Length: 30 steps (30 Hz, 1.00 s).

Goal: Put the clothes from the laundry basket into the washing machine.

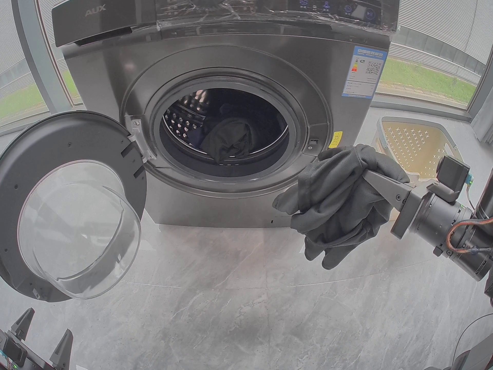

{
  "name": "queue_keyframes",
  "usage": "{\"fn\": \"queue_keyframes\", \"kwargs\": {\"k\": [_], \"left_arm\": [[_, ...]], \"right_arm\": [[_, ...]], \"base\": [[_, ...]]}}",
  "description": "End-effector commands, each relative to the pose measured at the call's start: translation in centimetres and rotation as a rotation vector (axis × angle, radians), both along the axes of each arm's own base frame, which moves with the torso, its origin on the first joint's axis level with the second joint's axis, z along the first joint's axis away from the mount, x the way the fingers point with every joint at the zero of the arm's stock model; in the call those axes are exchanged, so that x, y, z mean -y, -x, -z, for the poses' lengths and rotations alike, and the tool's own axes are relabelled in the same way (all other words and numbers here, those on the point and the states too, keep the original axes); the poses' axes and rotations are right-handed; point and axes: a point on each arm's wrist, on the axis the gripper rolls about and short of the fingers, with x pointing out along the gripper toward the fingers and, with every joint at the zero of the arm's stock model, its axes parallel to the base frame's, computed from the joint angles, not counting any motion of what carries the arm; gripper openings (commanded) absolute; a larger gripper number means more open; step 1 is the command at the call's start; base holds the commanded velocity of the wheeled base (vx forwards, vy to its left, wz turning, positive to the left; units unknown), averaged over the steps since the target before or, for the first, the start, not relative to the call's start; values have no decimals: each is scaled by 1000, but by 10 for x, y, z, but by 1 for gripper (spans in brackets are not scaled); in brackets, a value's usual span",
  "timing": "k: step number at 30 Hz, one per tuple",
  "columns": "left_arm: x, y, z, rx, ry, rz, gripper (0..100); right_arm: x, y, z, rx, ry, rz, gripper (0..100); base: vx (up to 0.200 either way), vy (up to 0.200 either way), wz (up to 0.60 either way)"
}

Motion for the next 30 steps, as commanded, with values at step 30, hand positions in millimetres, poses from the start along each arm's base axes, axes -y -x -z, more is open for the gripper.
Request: {"fn": "queue_keyframes", "kwargs": {"k": [30], "left_arm": [[0,-1,5,-15,-37,-8,100]], "right_arm": [[-44,-15,8,-38,-6,-84,0]], "base": [[0,-60,0]]}}
